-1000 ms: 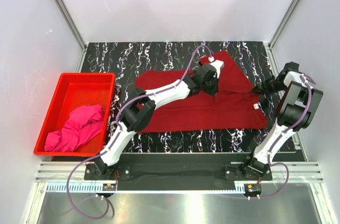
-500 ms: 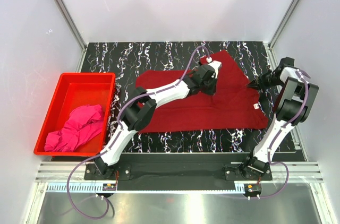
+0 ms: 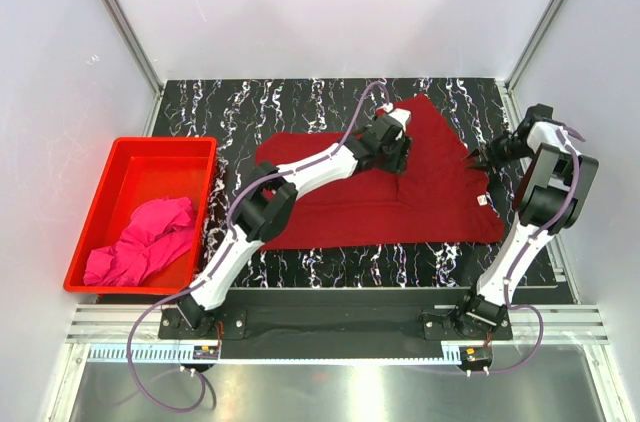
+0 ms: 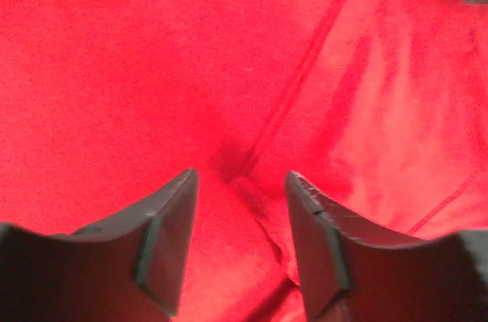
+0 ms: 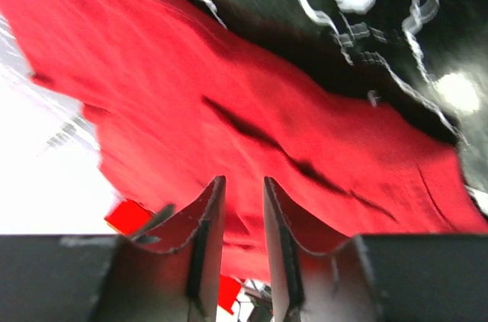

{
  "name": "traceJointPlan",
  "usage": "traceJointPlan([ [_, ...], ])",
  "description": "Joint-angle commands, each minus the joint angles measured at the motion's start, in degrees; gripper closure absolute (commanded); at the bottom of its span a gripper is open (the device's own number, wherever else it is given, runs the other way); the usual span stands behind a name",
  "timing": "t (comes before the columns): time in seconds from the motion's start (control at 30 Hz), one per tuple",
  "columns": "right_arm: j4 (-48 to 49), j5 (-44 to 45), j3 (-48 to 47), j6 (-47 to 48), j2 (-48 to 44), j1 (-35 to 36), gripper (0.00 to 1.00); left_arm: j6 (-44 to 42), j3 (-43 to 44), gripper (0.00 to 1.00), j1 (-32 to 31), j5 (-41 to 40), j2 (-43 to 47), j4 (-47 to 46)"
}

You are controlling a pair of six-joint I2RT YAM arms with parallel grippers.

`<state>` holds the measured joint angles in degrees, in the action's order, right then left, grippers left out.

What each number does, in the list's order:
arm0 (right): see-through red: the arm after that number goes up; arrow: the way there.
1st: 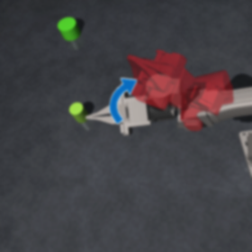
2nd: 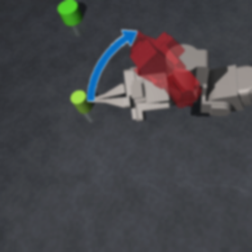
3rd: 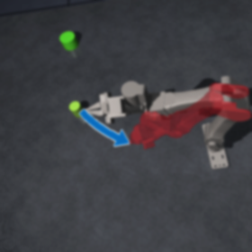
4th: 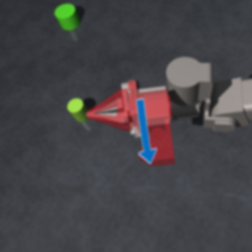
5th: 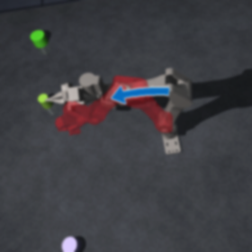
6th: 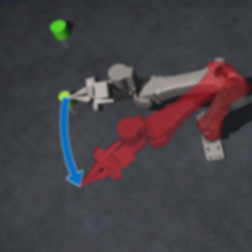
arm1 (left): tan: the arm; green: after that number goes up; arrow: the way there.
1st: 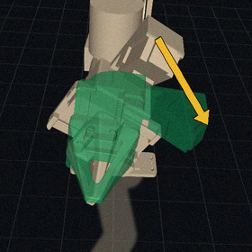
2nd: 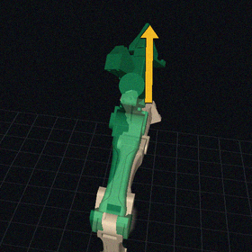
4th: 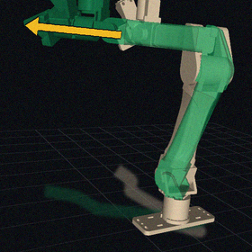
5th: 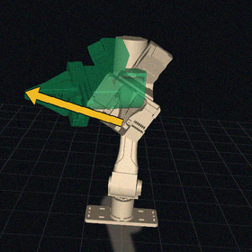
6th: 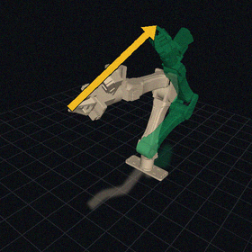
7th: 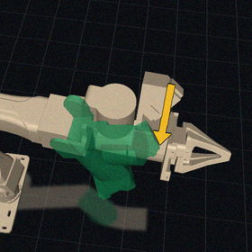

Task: Fold and stack the t-shirts
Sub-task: Fold the tshirt

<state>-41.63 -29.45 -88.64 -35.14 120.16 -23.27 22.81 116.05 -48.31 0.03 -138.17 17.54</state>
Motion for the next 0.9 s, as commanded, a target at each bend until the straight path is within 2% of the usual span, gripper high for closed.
traceJointPlan([
  [0.0,-8.2,4.7,-1.0,6.1,-7.3,0.4,0.65,-1.4,5.4,0.42,1.3,-4.2,-0.3,5.6],
  [0.03,-11.3,6.7,-0.8,7.6,-8.4,0.4,0.64,-1.7,5.3,0.38,1.7,-5.5,1.6,8.2],
  [0.13,-15.5,15.3,0.8,10.4,-13.6,0.4,0.55,-1.8,3.5,0.36,3.1,-8.6,7.5,13.5],
  [0.3,-14.8,19.6,8.2,7.8,-20.2,2.3,0.37,-1.4,-10.6,0.35,5.3,-5.6,20.2,17.4],
  [0.43,-13.6,18.4,12.3,4.8,-20.8,6.7,0.37,-2.0,-23.6,0.37,7.4,1.4,31.1,17.9],
  [0.53,-11.6,21.4,18.0,2.2,-22.6,7.4,0.41,-1.0,-35.2,0.42,8.4,5.3,36.3,17.8],
  [0.6,-10.1,24.6,23.0,0.8,-23.5,7.4,0.44,-0.7,-39.6,0.46,8.5,7.2,39.5,16.7],
  [0.77,-7.2,29.3,28.4,-1.2,-22.4,7.3,0.46,4.7,-50.0,0.50,9.6,8.8,42.2,13.1],
  [0.87,-4.9,33.1,29.1,-1.8,-21.1,7.0,0.44,7.5,-53.4,0.50,11.5,5.7,41.5,14.1],
])
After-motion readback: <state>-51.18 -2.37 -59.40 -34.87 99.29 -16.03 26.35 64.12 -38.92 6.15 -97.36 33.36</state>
